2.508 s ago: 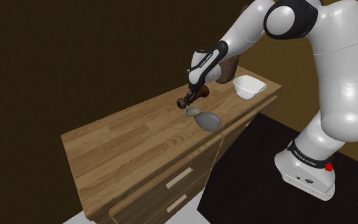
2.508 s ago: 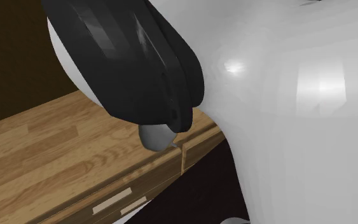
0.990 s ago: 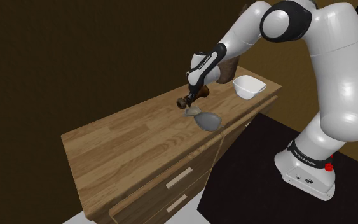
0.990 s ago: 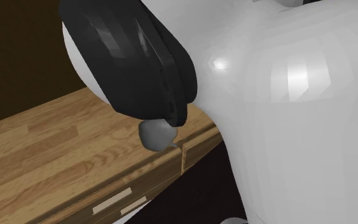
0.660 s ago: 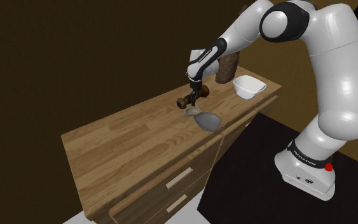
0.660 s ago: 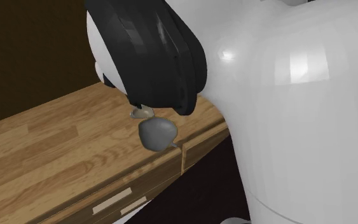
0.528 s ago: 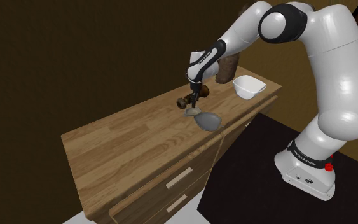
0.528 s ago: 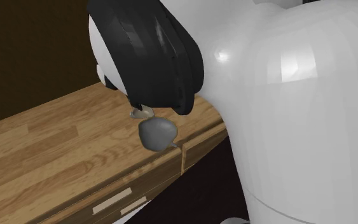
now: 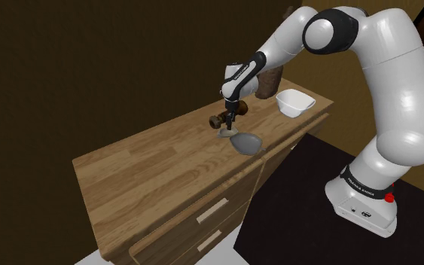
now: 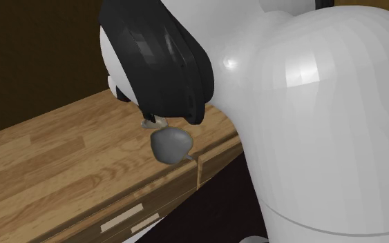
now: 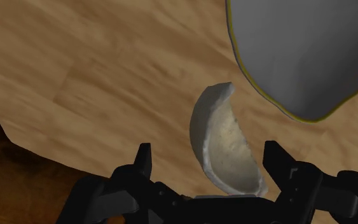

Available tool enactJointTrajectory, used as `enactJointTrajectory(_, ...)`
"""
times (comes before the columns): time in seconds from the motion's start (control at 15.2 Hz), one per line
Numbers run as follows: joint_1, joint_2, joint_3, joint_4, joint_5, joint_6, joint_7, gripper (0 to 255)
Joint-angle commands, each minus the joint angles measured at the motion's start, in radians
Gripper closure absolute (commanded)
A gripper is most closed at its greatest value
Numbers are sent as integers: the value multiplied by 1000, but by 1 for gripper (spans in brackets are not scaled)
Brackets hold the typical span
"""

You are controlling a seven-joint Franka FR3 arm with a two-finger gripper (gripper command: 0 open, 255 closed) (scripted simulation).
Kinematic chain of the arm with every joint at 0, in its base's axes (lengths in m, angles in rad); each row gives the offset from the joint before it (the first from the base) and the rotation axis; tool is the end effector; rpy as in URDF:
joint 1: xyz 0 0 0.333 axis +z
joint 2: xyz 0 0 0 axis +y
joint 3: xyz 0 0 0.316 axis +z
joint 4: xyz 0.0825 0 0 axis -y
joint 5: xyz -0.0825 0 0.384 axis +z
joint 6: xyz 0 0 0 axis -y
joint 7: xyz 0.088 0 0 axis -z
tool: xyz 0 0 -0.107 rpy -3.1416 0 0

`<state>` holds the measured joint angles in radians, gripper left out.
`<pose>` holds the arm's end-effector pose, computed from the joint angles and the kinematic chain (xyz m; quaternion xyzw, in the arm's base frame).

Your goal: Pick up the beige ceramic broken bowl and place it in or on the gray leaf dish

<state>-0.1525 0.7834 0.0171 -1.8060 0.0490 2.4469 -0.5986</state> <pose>0.6193 -0.0846 0.0967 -0.9754 -0.2075 0.0591 0.0447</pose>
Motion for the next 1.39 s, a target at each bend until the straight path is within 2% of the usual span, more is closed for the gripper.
enactJointTrajectory(0.0,0,0,0,0,0,0,0,0)
enactJointTrajectory(0.07,0,0,0,0,0,0,0,0)
enactJointTrajectory(0.13,0,0,0,0,0,0,0,255)
enactJointTrajectory(0.73,0,0,0,0,0,0,0,255)
enactJointTrajectory(1.32,0,-104,-1,-36,-1,-68,3,255)
